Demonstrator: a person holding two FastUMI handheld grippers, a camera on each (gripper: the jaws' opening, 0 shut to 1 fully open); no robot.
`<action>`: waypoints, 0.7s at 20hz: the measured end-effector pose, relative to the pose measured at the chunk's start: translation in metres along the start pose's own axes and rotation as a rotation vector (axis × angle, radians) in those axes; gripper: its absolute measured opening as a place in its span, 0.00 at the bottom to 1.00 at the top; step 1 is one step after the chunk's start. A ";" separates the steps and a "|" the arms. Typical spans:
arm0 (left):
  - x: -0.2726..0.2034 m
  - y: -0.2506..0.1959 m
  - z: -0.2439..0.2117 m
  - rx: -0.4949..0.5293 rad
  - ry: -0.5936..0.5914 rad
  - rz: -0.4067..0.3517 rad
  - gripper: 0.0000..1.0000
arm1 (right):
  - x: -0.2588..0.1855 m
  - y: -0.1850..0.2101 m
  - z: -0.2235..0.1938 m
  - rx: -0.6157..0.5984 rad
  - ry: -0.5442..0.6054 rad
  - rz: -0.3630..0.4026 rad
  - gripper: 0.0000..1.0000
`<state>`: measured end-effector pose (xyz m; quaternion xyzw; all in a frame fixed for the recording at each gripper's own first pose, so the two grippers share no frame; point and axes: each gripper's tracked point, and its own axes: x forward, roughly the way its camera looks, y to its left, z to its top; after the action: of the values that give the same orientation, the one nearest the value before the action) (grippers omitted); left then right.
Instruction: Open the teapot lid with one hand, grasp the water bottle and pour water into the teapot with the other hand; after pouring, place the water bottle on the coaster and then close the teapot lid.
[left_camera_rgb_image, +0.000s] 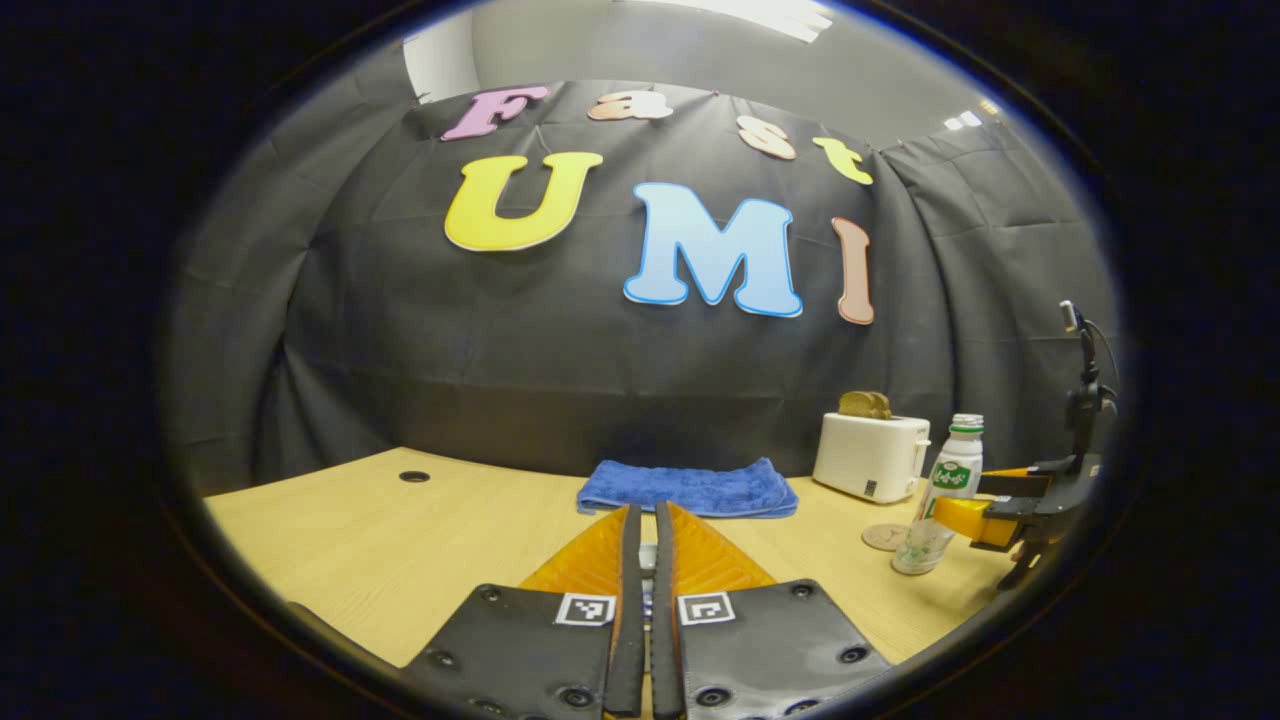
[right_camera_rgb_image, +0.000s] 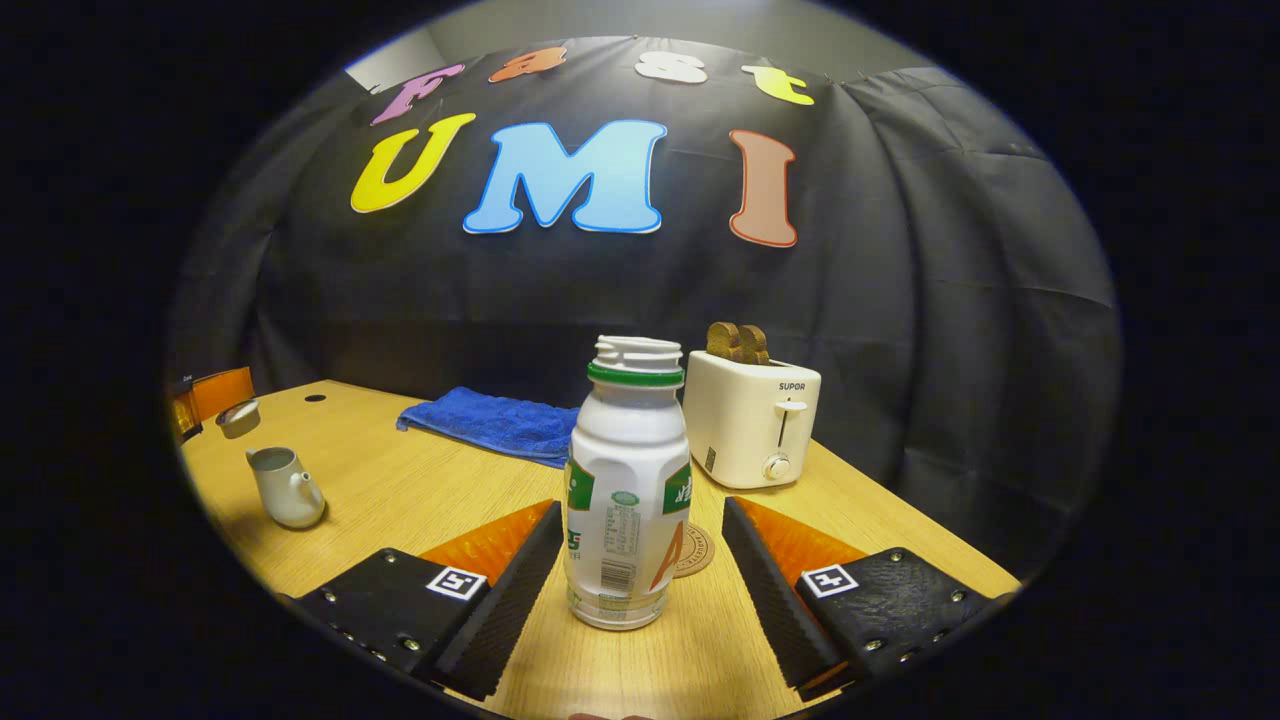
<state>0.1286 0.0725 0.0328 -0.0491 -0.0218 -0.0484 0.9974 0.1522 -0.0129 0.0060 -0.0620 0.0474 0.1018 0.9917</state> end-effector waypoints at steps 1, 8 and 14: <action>-0.001 0.000 0.001 0.002 0.000 0.000 0.09 | 0.004 0.000 -0.003 -0.006 0.010 -0.001 0.98; 0.000 0.002 -0.003 0.003 0.005 0.002 0.09 | 0.004 0.004 -0.015 0.013 0.064 0.023 0.79; -0.002 0.005 0.002 -0.003 -0.009 0.003 0.13 | -0.001 0.010 -0.009 -0.021 0.050 0.045 0.72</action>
<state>0.1273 0.0777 0.0338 -0.0511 -0.0259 -0.0468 0.9973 0.1482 -0.0047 -0.0037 -0.0738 0.0726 0.1231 0.9870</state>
